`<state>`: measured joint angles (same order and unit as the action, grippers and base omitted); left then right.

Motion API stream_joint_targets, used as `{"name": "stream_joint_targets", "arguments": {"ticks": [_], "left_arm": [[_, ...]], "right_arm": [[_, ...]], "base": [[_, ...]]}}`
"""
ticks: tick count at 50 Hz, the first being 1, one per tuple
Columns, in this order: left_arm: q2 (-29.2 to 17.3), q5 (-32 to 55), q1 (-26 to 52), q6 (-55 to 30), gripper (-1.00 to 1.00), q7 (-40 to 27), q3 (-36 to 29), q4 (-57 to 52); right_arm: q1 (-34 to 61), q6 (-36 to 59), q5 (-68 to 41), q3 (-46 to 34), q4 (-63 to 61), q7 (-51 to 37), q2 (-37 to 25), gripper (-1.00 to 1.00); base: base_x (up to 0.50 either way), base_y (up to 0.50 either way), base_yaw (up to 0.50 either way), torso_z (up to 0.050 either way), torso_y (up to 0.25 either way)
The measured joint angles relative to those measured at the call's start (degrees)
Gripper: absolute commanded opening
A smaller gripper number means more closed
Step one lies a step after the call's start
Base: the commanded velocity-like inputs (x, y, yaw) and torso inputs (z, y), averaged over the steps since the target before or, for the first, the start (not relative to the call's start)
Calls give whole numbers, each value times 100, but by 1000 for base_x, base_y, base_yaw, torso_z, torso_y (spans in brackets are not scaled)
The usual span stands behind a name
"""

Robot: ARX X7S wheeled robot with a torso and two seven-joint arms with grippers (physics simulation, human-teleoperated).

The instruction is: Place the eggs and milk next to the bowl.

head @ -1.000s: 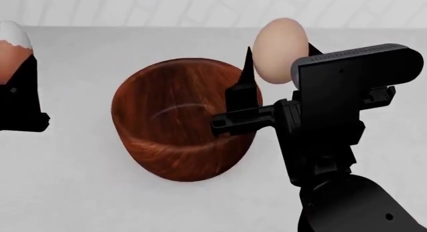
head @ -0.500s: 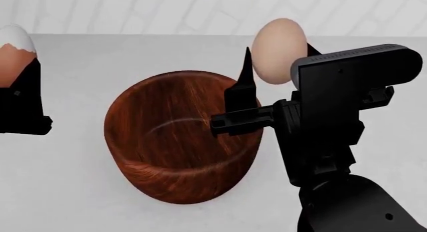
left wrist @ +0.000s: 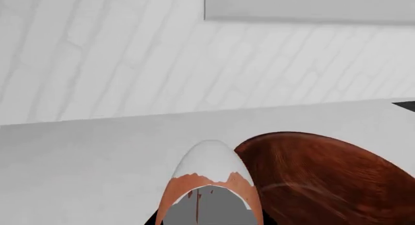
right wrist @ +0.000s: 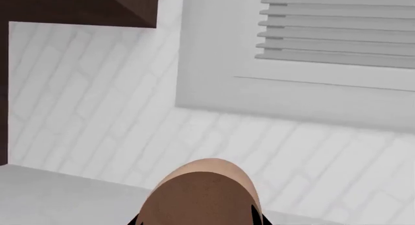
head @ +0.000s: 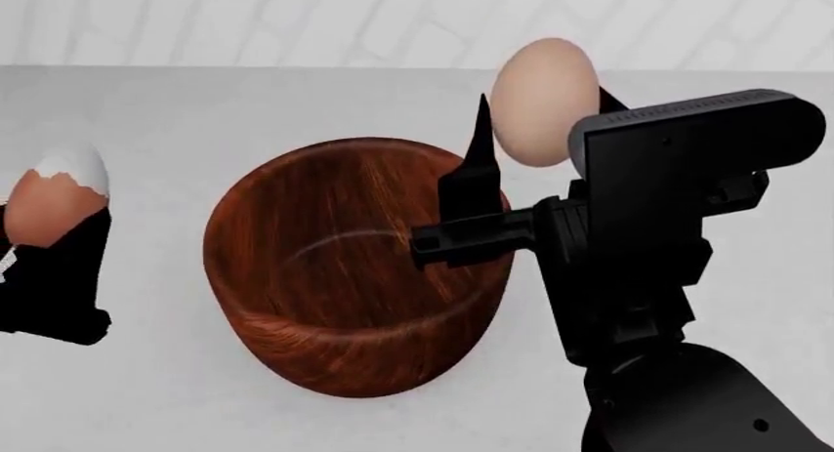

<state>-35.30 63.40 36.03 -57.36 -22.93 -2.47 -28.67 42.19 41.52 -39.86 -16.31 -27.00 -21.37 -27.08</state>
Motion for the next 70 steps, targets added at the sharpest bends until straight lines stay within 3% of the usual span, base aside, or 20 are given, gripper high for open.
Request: {"name": "stream_joint_targets", "arguments": {"ticks": [24, 70], "left_arm": [[-446, 851, -273, -706, -100, 46, -62, -55], [-225, 170, -290, -548, -100, 734, -971, 593]], "right_arm": [[38, 35, -52, -30, -5, -7, -24, -100], [-42, -7, -131, 26, -76, -87, -105, -100]], "base": [[0, 0, 0, 0, 0], [0, 0, 0, 0, 0]]}}
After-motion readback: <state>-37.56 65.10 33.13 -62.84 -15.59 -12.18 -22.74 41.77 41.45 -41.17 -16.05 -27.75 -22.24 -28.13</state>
